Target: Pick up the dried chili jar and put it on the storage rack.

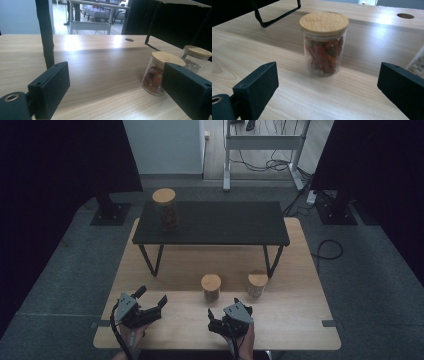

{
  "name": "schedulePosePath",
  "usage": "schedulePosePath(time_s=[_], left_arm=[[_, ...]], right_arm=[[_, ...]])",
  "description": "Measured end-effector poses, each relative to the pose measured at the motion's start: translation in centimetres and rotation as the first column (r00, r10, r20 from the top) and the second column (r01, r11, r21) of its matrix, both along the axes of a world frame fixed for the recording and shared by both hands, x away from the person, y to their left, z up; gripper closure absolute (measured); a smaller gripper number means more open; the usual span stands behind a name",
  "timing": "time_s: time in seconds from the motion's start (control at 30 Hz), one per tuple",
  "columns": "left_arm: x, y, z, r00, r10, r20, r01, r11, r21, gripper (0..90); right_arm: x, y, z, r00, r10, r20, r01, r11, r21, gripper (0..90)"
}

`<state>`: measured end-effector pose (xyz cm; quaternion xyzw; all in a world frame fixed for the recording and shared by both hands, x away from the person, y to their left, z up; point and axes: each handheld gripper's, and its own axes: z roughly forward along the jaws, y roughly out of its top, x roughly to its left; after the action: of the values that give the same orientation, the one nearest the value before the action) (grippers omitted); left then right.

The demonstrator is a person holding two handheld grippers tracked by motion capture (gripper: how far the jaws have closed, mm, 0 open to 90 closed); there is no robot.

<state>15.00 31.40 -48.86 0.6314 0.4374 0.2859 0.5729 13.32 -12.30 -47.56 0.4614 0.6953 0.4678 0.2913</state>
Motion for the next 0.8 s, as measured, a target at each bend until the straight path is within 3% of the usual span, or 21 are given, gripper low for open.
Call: schedulePosePath(time_s=[0.17,0.43,0.8], left_arm=[[0.1,0.0,-0.1,0.9999,-0.01,-0.006,0.01,0.9999,0.0,7.8],[0.2,-0.1,-0.2,0.9999,-0.012,-0.009,0.012,0.9999,0.005,7.8],[0.3,0.0,-0.2,0.9997,-0.019,-0.014,0.019,0.9998,0.006,7.8]], right_arm=[[1.5,0.4,0.5,0.9991,0.032,-0.028,-0.032,0.9995,0.002,2.6],[3.5,1.4,1.0,0.9964,0.039,-0.076,-0.04,0.999,-0.019,2.8],[4.8,2.2,0.9,0.9961,0.015,-0.087,-0.02,0.9982,-0.056,2.8]])
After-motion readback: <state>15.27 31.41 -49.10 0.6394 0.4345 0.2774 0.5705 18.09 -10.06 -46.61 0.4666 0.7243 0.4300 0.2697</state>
